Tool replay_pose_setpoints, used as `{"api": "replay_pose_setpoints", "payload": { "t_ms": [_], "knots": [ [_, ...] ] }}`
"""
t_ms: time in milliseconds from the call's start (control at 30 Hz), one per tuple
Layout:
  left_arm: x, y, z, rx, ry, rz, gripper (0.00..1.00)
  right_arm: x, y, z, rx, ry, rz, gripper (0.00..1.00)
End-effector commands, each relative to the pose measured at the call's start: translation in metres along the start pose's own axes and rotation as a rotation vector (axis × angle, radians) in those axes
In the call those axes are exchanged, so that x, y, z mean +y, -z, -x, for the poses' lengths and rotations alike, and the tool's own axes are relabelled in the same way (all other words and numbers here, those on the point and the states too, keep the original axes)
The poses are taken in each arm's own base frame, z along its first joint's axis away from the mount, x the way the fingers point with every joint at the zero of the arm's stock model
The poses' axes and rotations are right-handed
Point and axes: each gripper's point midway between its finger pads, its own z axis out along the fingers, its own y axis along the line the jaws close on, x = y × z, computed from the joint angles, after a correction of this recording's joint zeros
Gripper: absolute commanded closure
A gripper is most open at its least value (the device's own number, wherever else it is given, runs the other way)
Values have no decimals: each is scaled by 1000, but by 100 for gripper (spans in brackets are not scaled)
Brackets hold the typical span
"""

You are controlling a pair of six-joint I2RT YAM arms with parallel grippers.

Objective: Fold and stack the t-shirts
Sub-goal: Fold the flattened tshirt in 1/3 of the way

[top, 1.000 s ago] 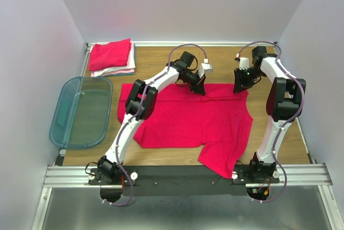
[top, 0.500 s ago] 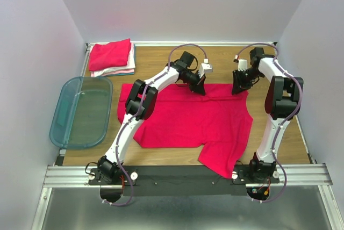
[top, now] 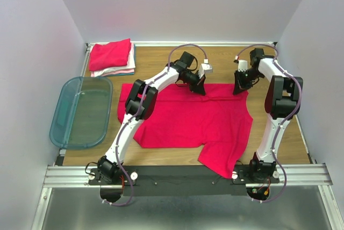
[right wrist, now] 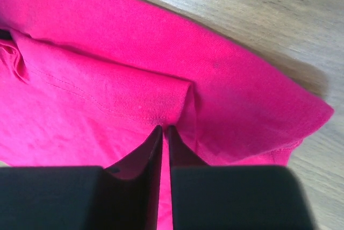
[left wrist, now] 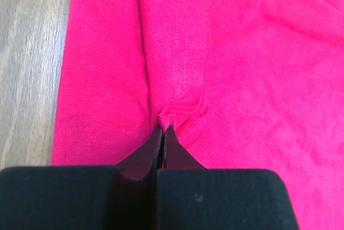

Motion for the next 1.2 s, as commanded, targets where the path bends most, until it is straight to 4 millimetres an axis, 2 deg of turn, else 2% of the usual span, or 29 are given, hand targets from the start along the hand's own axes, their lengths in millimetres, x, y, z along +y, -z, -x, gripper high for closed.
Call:
{"api": "replay_pose_setpoints", "payload": {
  "t_ms": [0, 67, 333, 467, 633, 700, 733, 800, 867, 1167],
  "knots": [
    [-11, 5, 10, -20, -53, -20, 100, 8, 13, 7, -44, 19, -10, 91],
    [-13, 8, 15, -27, -78, -15, 100, 12, 21, 9, -60, 25, -11, 99],
    [-31, 17, 31, -33, -199, -16, 100, 27, 51, 7, -111, 45, -25, 99],
    [-43, 18, 33, -24, -271, -22, 99, 31, 57, -5, -91, 41, -35, 100],
    [-61, 16, 28, -1, -372, -45, 96, 32, 59, -37, -11, 37, -54, 99],
    [-69, 15, 17, 17, -389, -74, 94, 32, 62, -46, 14, 34, -72, 100],
    [-75, 18, 21, 9, -417, -83, 93, 32, 61, -53, 31, 30, -72, 99],
    [-83, 18, 13, 16, -458, -106, 92, 34, 65, -61, 46, 30, -78, 100],
    [-89, 19, 14, 17, -496, -110, 92, 35, 65, -69, 64, 31, -81, 100],
    [-100, 9, -12, 104, -571, -147, 90, 34, 73, -96, 161, 54, -104, 99]
  ]
}}
